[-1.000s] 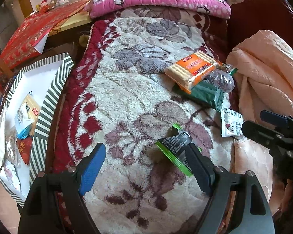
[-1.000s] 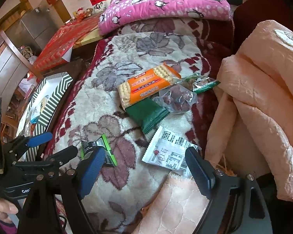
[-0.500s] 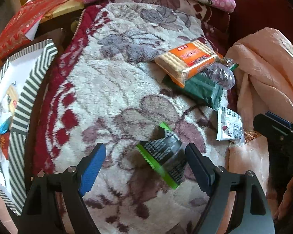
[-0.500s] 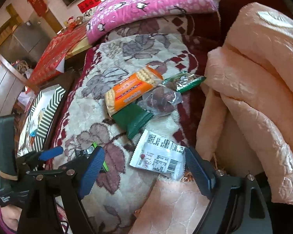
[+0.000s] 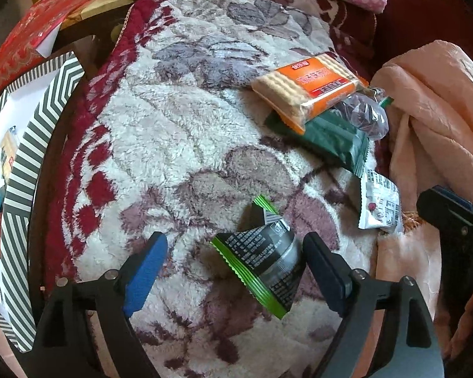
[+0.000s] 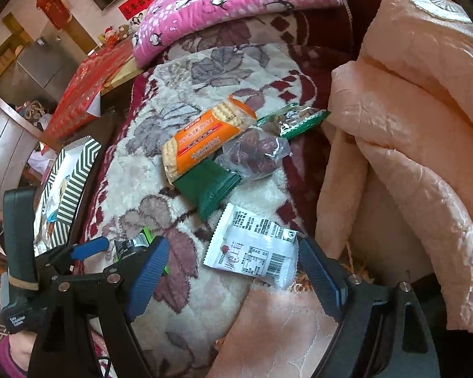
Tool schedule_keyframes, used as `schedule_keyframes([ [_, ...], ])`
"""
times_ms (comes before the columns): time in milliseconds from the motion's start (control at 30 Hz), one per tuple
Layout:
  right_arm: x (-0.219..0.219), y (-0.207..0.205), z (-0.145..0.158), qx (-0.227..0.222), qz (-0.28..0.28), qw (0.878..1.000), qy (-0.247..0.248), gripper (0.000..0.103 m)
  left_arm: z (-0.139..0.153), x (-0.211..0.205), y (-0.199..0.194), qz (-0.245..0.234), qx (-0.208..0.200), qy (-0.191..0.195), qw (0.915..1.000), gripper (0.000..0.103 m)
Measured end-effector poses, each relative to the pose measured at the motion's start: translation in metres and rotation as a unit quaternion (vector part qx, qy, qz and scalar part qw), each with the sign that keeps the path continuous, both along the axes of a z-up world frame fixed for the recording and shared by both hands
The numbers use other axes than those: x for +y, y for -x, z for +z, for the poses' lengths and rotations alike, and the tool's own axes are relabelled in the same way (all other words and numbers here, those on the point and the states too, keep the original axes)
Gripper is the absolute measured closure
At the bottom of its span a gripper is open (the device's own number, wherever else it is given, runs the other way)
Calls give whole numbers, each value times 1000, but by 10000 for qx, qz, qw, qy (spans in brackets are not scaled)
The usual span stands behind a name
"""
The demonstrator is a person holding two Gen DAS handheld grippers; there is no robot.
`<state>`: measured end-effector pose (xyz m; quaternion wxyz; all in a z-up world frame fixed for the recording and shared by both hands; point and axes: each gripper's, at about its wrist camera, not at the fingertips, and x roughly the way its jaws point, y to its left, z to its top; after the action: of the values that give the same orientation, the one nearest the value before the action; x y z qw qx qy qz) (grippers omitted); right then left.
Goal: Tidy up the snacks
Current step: 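Grasp the black-green packet with left tool while right tool grasps the white strawberry packet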
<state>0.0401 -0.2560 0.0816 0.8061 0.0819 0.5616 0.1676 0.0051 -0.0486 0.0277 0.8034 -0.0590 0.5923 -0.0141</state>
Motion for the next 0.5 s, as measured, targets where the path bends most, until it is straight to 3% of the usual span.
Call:
schedule_keyframes([
  [100, 3, 0, 0, 0, 84, 10000, -7, 15, -3, 4, 1, -25, 14, 178, 9998, 16],
  [167, 5, 0, -2, 27, 141, 9999, 22, 15, -3, 6, 3, -107, -69, 240, 9996, 24],
  [267, 12, -1, -4, 99, 338, 9993, 116, 15, -1, 8, 4, -260, -80, 304, 9992, 50],
  [500, 30, -4, -12, 164, 1079, 9930, 446, 15, 2, 24, 7, -355, -77, 248, 9990, 55],
])
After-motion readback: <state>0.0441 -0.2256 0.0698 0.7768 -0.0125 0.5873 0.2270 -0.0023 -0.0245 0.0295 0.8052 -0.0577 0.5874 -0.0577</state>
